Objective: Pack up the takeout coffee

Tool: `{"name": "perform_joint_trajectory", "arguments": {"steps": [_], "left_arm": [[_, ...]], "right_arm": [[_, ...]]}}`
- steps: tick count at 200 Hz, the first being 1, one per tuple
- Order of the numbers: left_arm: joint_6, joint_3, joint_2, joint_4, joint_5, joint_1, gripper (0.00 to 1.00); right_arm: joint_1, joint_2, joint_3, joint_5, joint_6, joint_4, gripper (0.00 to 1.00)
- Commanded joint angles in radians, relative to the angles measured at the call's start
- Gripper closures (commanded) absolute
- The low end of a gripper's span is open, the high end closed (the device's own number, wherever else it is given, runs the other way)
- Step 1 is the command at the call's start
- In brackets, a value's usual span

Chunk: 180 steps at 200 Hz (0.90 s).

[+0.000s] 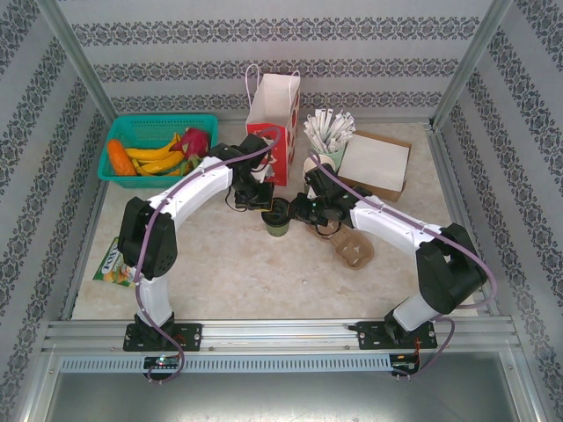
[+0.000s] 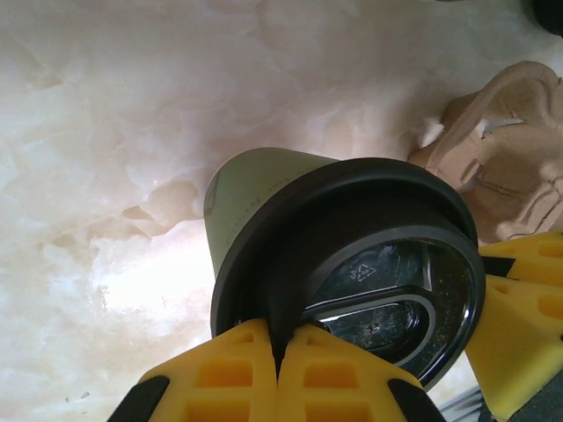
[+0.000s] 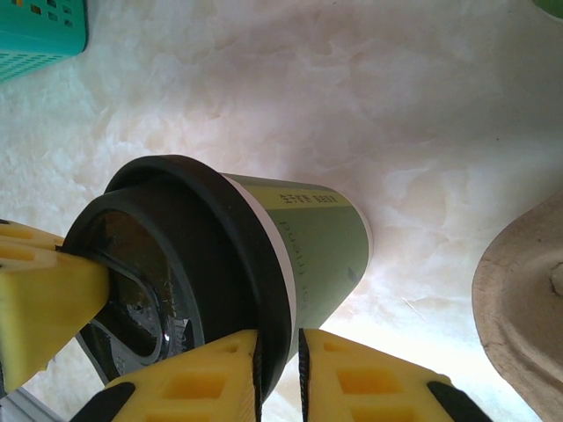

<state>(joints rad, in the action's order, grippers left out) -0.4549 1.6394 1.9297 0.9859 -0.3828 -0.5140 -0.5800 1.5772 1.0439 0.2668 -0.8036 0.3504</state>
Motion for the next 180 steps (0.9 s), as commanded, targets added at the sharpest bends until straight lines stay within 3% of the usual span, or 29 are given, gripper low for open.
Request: {"name": "perform_joint_trajectory", "arguments": {"steps": [1, 52, 87, 112, 180], "left_arm": [[0.039, -0.182, 0.222, 0.145, 0.033, -0.014, 1.0], [0.085, -0.197, 0.216, 0.145, 0.034, -0.014, 1.0], [0.138, -0.035, 0.09, 0.175, 0.173, -0.014, 1.0], [0.196, 0.086, 0.054, 0.236, 0.207, -0.015, 1.0], [0.343, 0.231, 0.036, 0.342, 0.083, -0.015, 1.0]], "right_arm": [[-0.01, 0.143, -0.117, -0.119, 0.04, 0.239, 0.79], [-0.024, 0.13, -0.145, -0.08, 0.055, 0.2, 0.77], [-0.011, -0.024, -0.04, 0.009, 0.102, 0.106, 0.65], [0.007, -0.069, 0.039, 0.043, 0.142, 0.108, 0.6], [0.025, -0.062, 0.05, 0.102, 0.05, 0.051, 0.56]]}}
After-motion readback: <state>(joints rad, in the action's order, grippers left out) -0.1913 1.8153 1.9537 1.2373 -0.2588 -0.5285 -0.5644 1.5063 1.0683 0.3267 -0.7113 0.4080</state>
